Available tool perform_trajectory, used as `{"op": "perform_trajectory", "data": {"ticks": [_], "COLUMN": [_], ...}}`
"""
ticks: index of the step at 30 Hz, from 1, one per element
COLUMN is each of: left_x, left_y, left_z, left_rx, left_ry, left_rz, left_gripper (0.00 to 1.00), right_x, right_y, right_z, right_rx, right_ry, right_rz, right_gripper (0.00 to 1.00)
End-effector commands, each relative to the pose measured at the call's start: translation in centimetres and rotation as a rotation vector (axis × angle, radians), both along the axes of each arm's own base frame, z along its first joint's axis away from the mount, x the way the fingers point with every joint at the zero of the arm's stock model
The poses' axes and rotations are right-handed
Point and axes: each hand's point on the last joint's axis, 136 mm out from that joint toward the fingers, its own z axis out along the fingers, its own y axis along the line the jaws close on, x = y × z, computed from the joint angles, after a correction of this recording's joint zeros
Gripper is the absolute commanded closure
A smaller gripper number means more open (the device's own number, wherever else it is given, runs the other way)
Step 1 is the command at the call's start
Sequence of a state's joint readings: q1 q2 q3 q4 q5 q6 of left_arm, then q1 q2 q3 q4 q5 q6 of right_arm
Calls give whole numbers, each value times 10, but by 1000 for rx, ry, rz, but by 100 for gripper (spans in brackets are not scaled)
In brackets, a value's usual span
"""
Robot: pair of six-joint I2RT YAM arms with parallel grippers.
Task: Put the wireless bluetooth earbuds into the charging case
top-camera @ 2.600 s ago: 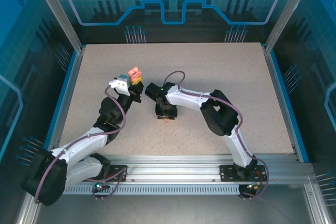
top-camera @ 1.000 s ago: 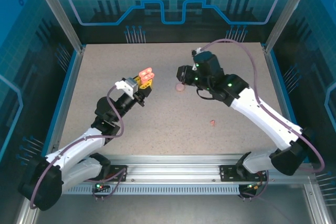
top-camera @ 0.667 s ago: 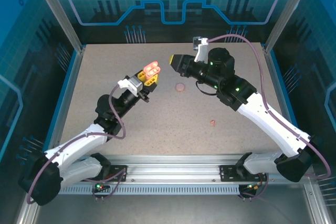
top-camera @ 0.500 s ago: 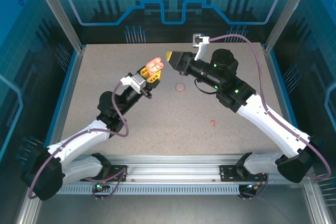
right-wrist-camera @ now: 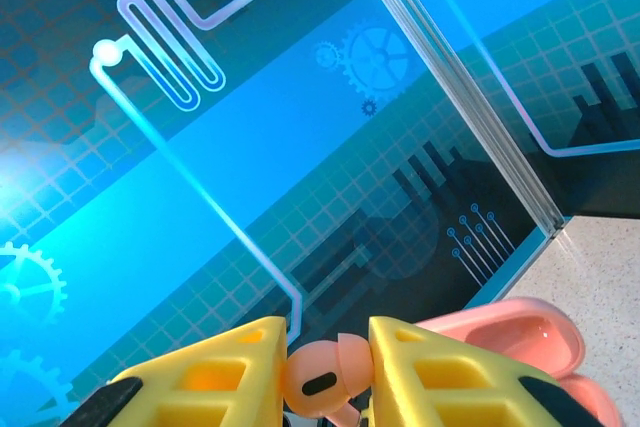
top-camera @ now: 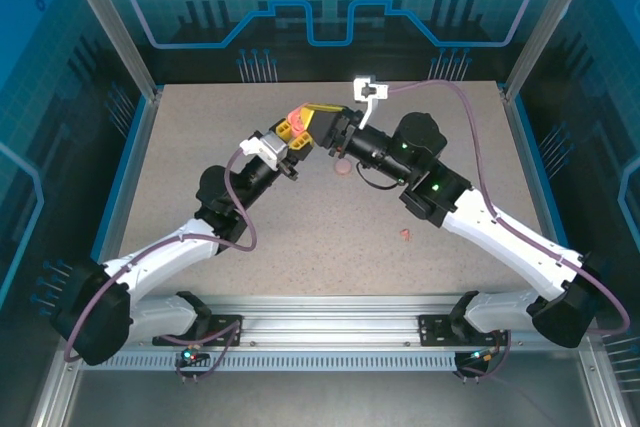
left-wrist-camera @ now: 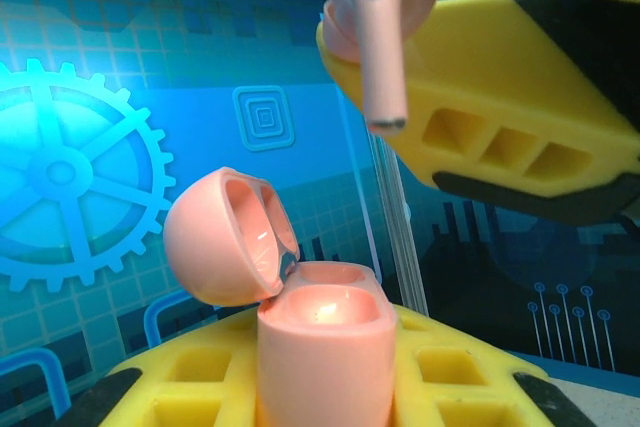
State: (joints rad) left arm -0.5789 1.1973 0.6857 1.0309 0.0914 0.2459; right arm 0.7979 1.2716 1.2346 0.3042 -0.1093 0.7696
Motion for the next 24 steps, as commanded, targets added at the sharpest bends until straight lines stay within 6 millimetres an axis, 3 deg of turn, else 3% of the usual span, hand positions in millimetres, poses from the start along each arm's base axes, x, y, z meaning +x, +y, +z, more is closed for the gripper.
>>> {"op": "perform_trajectory", "data": {"ticks": [1,24], "left_x": [-5,-9], "left_y": [5,5], "left_z": [28,28], "left_rx": [-53,-63], "left_ry": [-71,-54], "left_rz": [14,-8], "left_gripper": [100,100], "right_x": [-2,21], "right_y": [1,14], "right_z": [4,-26], "right_rx": [33,-24], "right_ry": [-20,33], "right_rz": [-3,-50], "right_gripper": [73,73]}}
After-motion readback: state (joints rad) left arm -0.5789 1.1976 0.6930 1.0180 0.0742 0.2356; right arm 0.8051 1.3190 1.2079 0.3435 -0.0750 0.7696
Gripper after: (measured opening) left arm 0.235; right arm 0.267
